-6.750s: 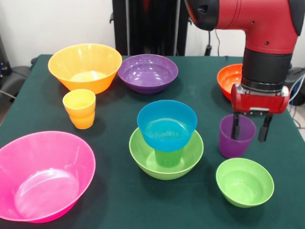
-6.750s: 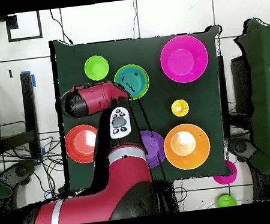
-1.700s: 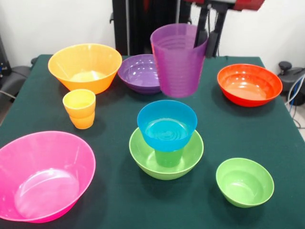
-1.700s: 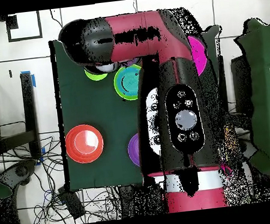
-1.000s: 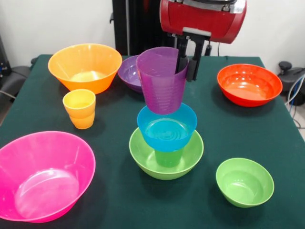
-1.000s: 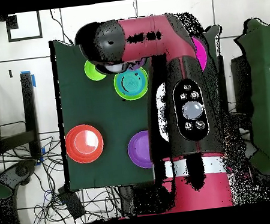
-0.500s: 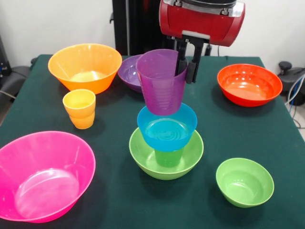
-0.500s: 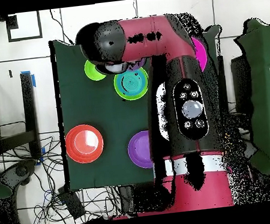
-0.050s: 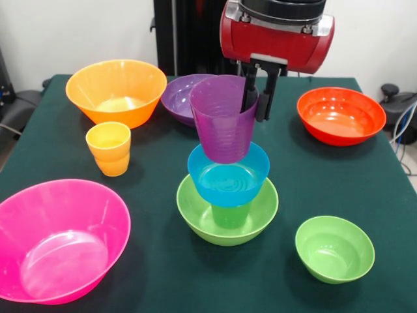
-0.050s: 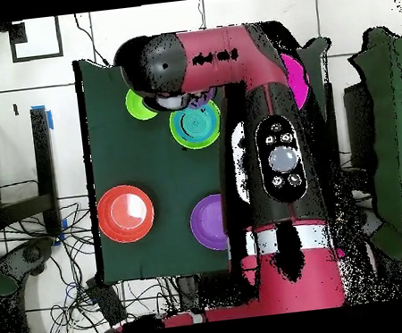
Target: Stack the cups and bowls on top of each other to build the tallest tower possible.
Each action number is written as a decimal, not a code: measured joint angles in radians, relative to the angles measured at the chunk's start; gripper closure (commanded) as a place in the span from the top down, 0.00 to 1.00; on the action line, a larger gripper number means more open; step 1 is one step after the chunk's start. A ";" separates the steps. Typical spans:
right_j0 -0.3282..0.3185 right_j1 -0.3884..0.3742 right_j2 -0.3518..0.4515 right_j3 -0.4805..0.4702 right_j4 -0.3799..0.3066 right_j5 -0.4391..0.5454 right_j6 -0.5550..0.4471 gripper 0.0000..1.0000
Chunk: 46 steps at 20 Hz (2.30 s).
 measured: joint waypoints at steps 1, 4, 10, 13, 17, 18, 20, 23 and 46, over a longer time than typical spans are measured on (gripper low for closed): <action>0.000 0.000 0.000 0.001 0.000 0.000 0.000 0.00; -0.002 0.000 0.000 0.010 0.000 -0.004 0.000 0.00; -0.011 0.000 0.001 0.033 0.000 -0.035 0.000 0.00; -0.016 0.000 0.001 0.048 -0.001 -0.057 0.000 0.00; -0.020 0.001 0.001 0.064 -0.001 -0.081 0.000 0.00; -0.022 0.001 0.001 0.076 -0.001 -0.093 0.000 0.00; -0.022 0.001 0.001 0.086 0.000 -0.098 0.000 0.00; -0.022 0.001 0.001 0.103 -0.001 -0.102 0.000 0.00; -0.022 0.003 0.001 0.168 -0.001 -0.140 0.000 0.00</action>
